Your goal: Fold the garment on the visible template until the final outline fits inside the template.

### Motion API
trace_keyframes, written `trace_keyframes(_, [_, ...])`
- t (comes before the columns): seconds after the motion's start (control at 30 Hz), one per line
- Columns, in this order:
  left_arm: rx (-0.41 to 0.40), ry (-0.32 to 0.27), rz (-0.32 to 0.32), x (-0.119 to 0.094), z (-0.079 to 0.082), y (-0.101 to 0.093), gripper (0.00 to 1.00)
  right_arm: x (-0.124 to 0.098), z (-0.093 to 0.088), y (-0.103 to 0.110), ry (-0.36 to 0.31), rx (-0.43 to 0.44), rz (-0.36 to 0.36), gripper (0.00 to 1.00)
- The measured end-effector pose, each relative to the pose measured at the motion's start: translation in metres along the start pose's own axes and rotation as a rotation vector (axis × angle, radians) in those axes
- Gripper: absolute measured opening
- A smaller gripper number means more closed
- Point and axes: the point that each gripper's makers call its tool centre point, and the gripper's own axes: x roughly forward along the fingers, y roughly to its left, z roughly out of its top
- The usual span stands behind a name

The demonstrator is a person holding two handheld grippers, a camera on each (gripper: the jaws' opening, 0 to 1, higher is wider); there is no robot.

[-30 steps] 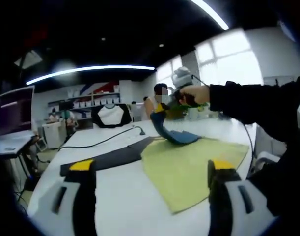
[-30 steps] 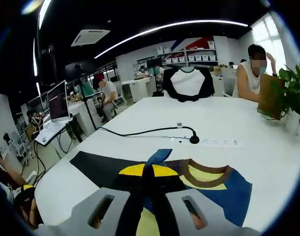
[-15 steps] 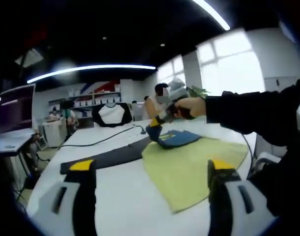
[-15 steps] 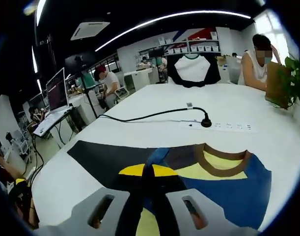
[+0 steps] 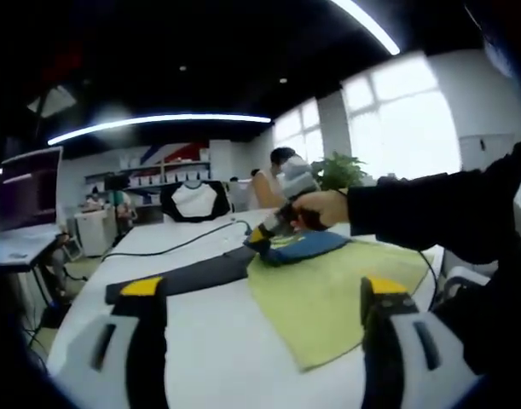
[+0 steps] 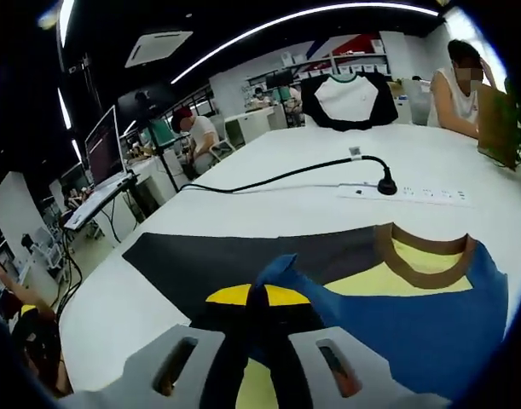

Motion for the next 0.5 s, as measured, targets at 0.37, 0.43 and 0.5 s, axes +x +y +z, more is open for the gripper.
trace_keyframes(0.37, [-0.005,0.003,0.002,0.001,-0.002,0.002,1.00,0.005,-0.002,0.009,0.003,0.011,0.026,0.03])
trace_keyframes(0.43, [-0.005,0.005,0.002,0.000,-0.002,0.003,1.00,0.003,0.000,0.011,0.000,0.005,0.028,0.03])
trace_keyframes(0.5, [-0.004,0.004,0.003,0.000,-0.002,0.003,1.00,0.000,0.002,0.014,-0.002,-0.013,0.028,0.03])
